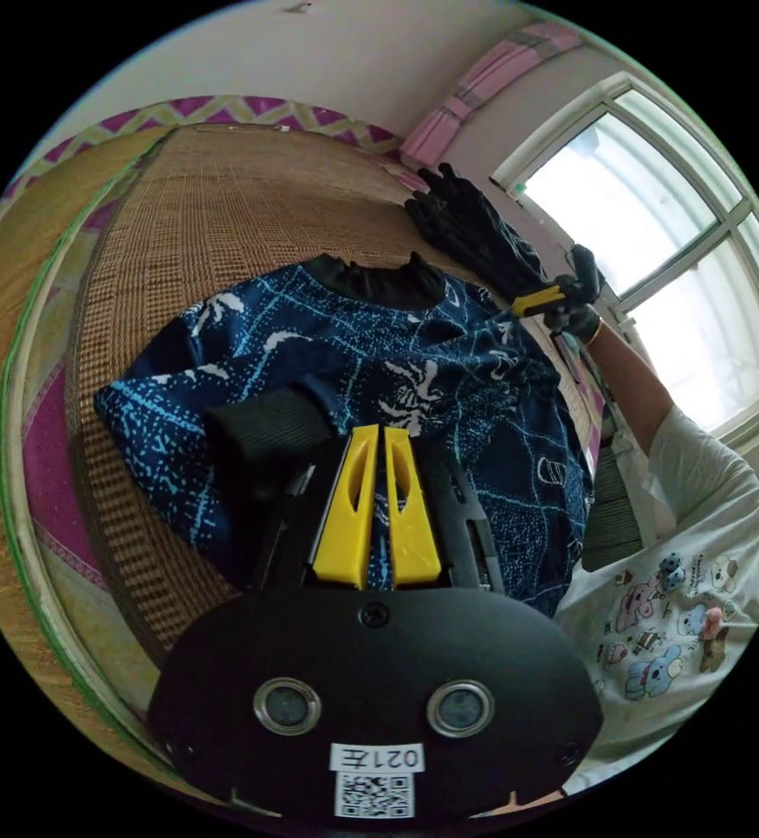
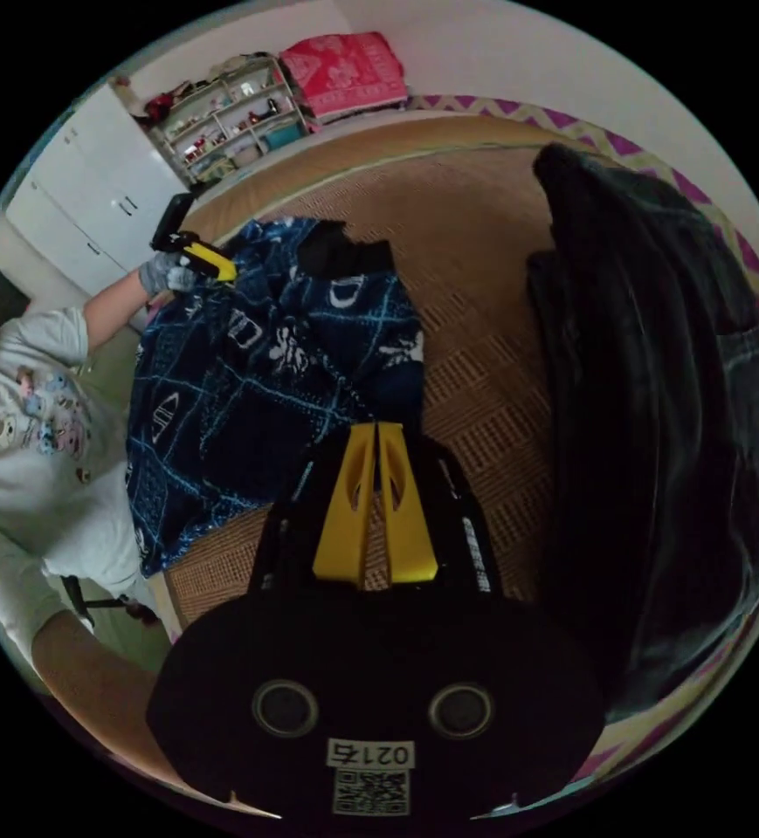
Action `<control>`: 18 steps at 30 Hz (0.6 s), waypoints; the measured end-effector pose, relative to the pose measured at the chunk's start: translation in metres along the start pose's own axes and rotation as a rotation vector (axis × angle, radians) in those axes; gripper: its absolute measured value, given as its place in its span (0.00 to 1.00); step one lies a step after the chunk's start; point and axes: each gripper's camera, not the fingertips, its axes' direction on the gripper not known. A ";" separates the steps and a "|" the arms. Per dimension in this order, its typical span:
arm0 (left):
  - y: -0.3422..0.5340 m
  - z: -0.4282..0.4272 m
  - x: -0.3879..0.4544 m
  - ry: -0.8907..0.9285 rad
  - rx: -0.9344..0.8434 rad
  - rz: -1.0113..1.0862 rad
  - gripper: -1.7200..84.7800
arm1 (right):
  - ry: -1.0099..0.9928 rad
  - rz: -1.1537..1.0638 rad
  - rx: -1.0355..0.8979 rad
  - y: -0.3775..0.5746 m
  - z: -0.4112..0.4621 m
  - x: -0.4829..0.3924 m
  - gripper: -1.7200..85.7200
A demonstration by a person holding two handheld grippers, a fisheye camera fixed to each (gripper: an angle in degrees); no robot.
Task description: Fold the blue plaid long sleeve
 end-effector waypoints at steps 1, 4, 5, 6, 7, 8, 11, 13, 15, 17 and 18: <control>0.000 0.000 -0.005 0.013 0.007 -0.011 0.01 | 0.005 -0.001 0.023 0.001 -0.002 0.001 0.01; 0.001 -0.003 -0.016 0.049 0.021 -0.031 0.01 | -0.047 0.059 0.043 0.008 -0.008 0.018 0.02; 0.001 -0.004 -0.018 0.054 0.021 -0.034 0.01 | -0.059 0.092 0.039 0.012 -0.011 0.026 0.02; 0.001 -0.006 -0.021 0.064 0.018 -0.041 0.01 | -0.040 0.123 0.035 0.017 -0.017 0.030 0.04; 0.002 -0.009 -0.022 0.065 0.013 -0.039 0.01 | -0.023 0.139 0.034 0.019 -0.022 0.031 0.05; 0.002 -0.012 -0.021 0.059 0.011 -0.030 0.01 | 0.015 0.153 0.035 0.022 -0.031 0.030 0.09; 0.005 -0.040 -0.011 0.099 0.143 0.027 0.01 | 0.113 0.098 0.113 0.017 -0.059 -0.004 0.12; -0.002 -0.058 -0.010 0.130 0.253 0.017 0.01 | 0.105 0.013 0.176 0.004 -0.067 -0.035 0.12; -0.015 -0.054 -0.010 0.078 0.232 -0.008 0.01 | 0.065 -0.087 0.207 -0.025 -0.062 -0.076 0.11; -0.030 -0.031 -0.010 0.028 0.099 0.003 0.01 | 0.033 -0.170 0.184 -0.046 -0.048 -0.106 0.11; -0.034 -0.010 -0.011 -0.023 -0.059 0.013 0.01 | 0.013 -0.218 0.160 -0.057 -0.037 -0.125 0.11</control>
